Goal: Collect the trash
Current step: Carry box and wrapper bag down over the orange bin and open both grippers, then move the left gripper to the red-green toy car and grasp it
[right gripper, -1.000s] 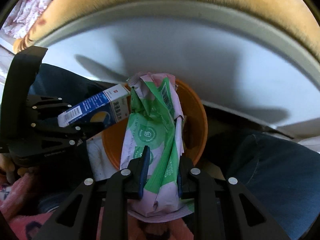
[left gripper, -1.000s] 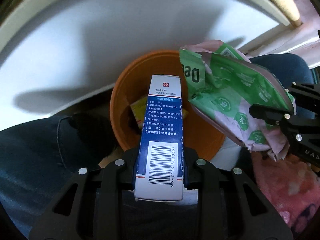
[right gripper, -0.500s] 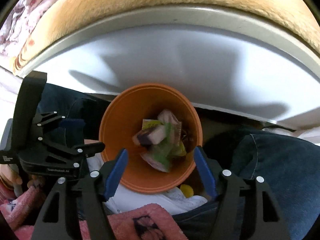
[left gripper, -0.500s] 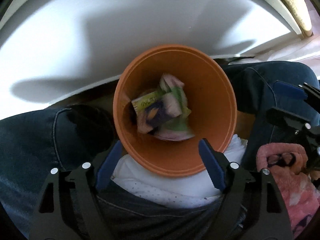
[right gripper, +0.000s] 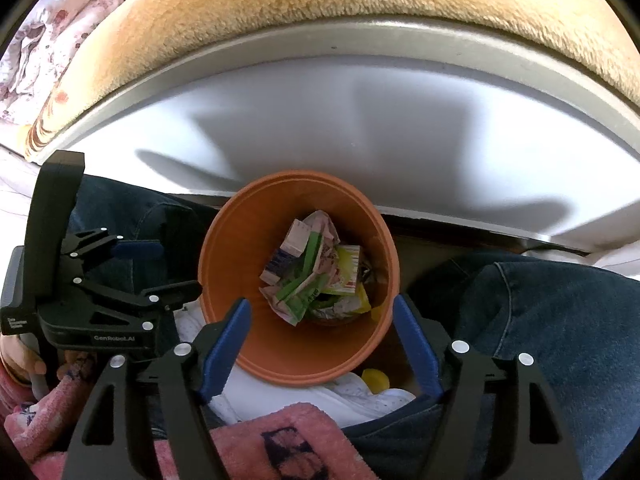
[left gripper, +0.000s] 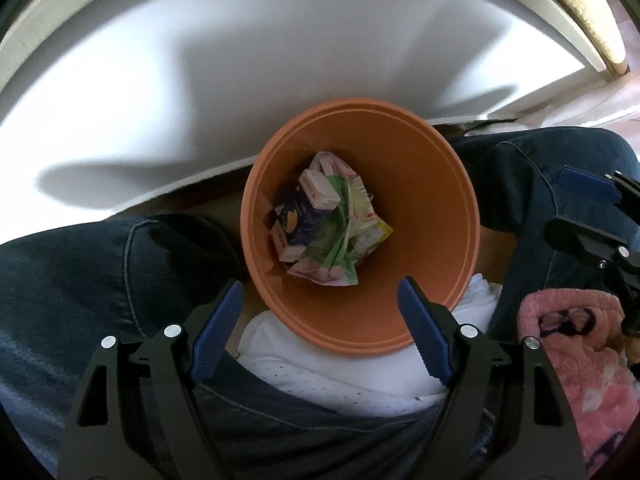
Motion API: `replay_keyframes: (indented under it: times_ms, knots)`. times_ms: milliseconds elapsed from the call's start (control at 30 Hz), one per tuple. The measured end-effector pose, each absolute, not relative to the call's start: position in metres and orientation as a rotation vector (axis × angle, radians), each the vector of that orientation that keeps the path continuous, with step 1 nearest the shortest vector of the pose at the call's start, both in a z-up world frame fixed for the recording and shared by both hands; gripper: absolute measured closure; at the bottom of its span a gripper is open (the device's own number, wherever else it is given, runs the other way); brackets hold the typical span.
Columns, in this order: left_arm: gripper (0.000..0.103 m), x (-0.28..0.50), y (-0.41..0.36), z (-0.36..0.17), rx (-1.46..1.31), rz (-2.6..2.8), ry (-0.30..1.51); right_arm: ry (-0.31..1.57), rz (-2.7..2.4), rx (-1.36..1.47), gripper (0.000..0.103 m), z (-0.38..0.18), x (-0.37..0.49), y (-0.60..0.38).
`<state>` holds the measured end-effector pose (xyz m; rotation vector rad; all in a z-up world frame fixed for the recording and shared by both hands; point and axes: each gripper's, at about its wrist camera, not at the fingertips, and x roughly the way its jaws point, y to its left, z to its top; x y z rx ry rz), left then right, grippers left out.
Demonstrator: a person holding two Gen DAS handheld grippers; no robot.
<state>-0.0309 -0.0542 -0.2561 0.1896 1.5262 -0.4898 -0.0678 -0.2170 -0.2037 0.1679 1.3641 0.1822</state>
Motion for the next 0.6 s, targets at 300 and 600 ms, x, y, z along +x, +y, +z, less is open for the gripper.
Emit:
replay_keyframes:
  times_ms: [300, 600]
  knots:
    - [0.026, -0.029, -0.048, -0.239, 0.208, -0.467, 1.47, 1.333, 0.189, 0.183, 0.031, -0.193, -0.069, -0.218]
    - [0.022, -0.012, -0.029, -0.127, 0.12, -0.565, 1.142, 1.19, 0.22, 0.215, 0.029, -0.144, -0.067, -0.227]
